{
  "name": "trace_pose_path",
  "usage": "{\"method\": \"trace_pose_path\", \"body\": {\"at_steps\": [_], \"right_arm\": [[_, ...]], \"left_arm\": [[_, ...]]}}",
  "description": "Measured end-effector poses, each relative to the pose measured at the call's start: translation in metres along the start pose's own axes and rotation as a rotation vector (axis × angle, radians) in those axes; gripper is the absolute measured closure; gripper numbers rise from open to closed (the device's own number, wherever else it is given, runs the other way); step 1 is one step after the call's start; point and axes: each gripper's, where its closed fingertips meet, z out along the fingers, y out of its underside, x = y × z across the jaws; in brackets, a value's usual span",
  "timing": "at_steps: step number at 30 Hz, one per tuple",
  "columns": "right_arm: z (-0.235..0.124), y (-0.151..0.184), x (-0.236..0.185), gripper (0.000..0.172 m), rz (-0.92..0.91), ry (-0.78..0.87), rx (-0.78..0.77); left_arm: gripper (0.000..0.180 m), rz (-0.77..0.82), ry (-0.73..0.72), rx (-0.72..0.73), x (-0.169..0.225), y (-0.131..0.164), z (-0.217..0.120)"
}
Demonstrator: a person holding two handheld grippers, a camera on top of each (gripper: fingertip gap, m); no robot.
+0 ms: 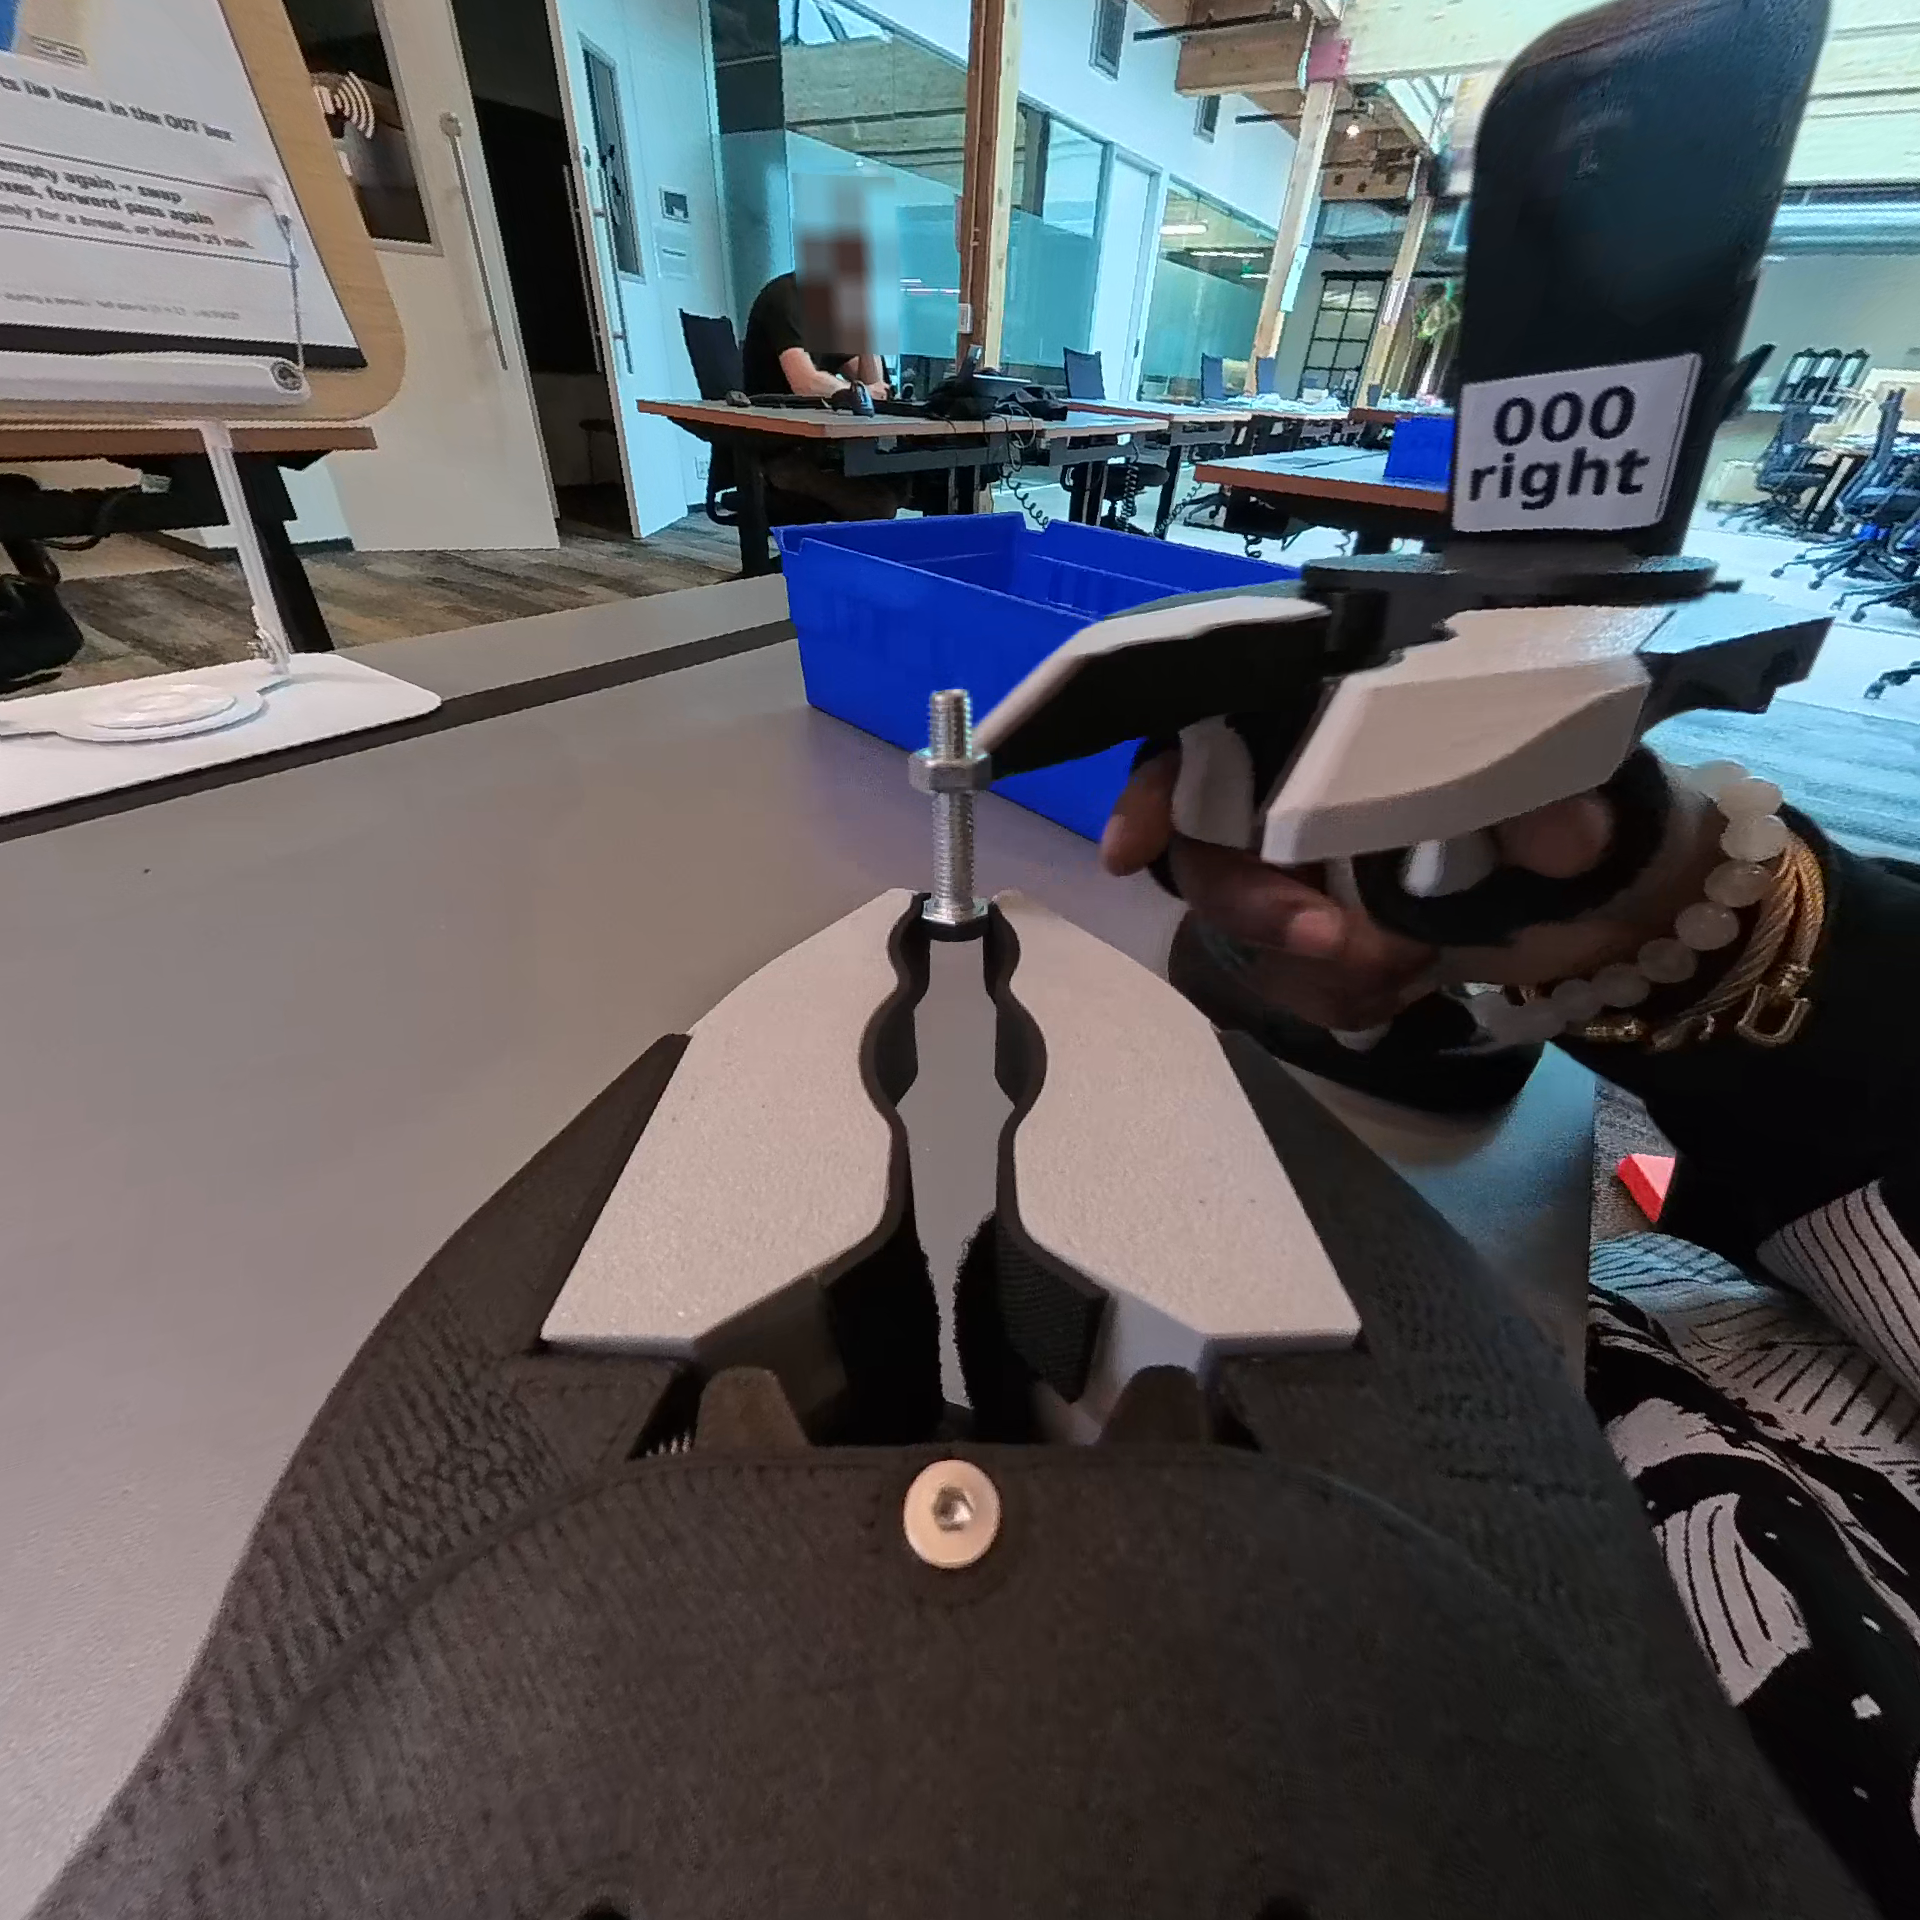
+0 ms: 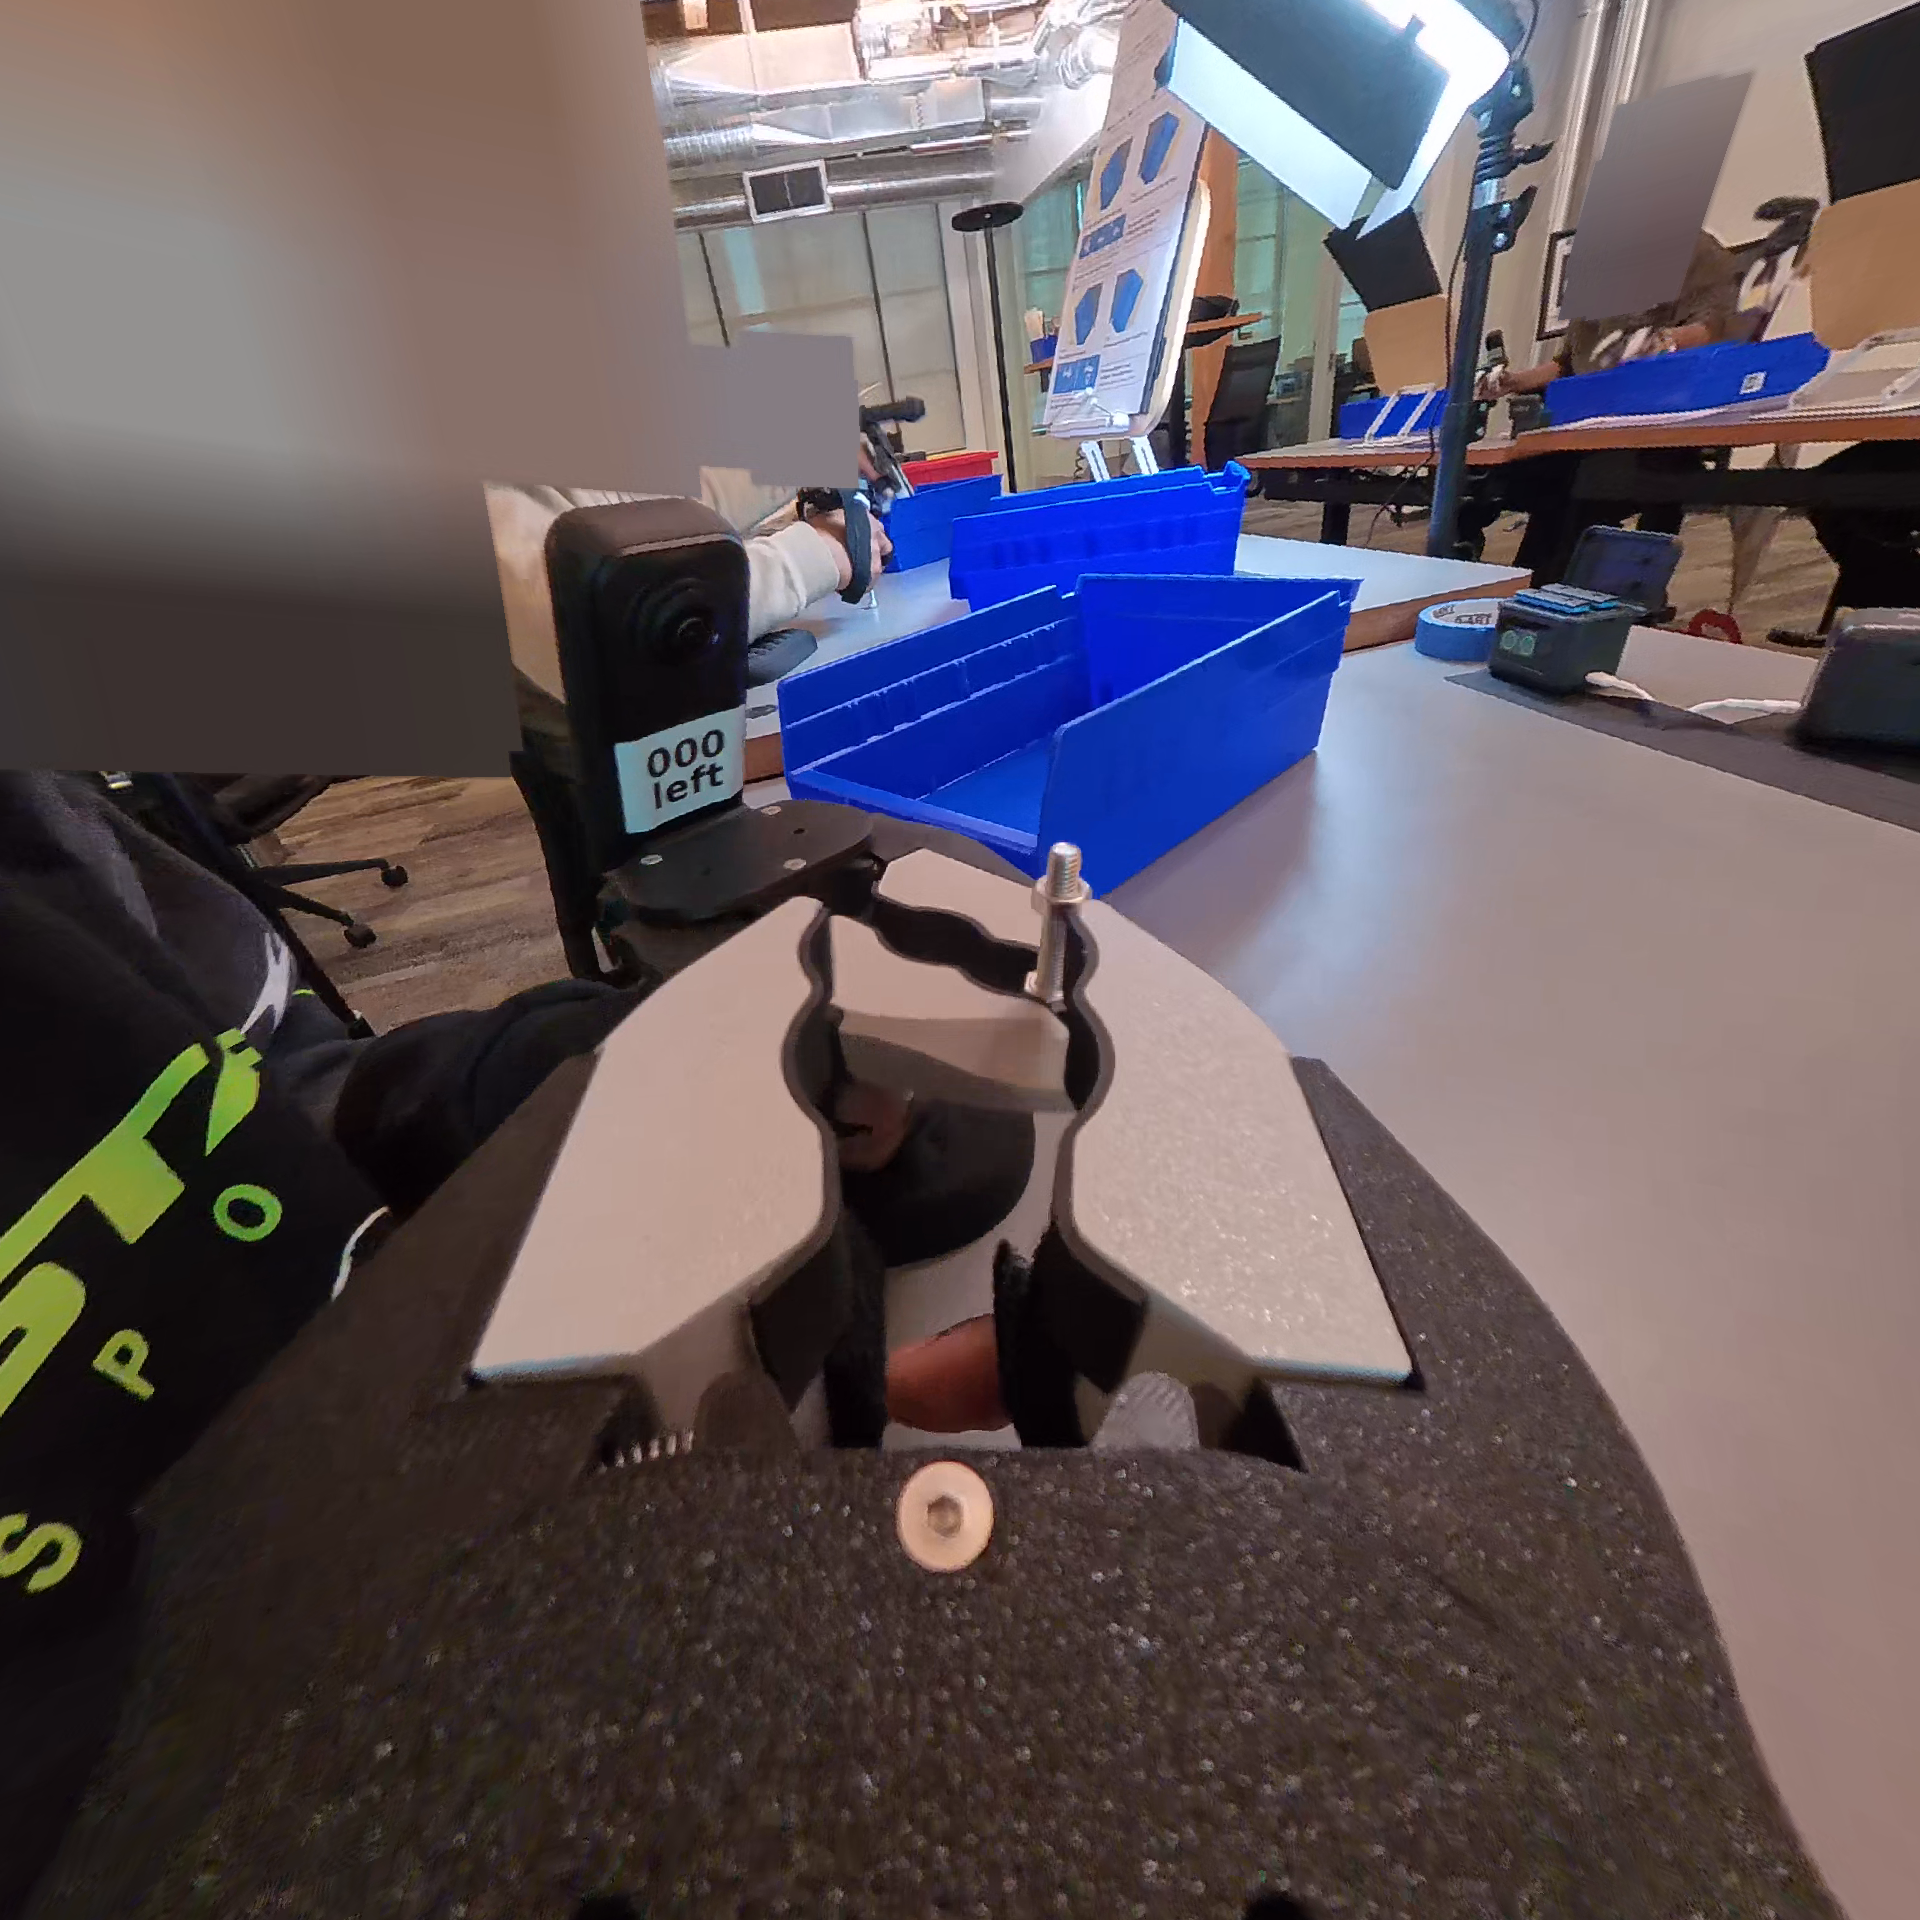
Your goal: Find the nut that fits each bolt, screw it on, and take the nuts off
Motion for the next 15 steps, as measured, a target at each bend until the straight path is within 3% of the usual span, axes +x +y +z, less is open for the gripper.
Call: {"method": "trace_pose_path", "body": {"at_steps": [4,9,15], "right_arm": [[-0.008,-0.006,0.007,0.135,0.005,0.026,0.038],[0.009,-0.004,0.012,0.119,0.024,0.012,0.023],[0.030,0.000,0.006,0.119,0.007,-0.039,-0.022]], "left_arm": [[0.171,0.003,0.002,0.000,0.001,0.000,0.000],[0.171,0.008,0.009,-0.004,0.002,0.001,0.000],[0.171,0.016,0.010,-0.012,0.003,0.002,0.001]]}}
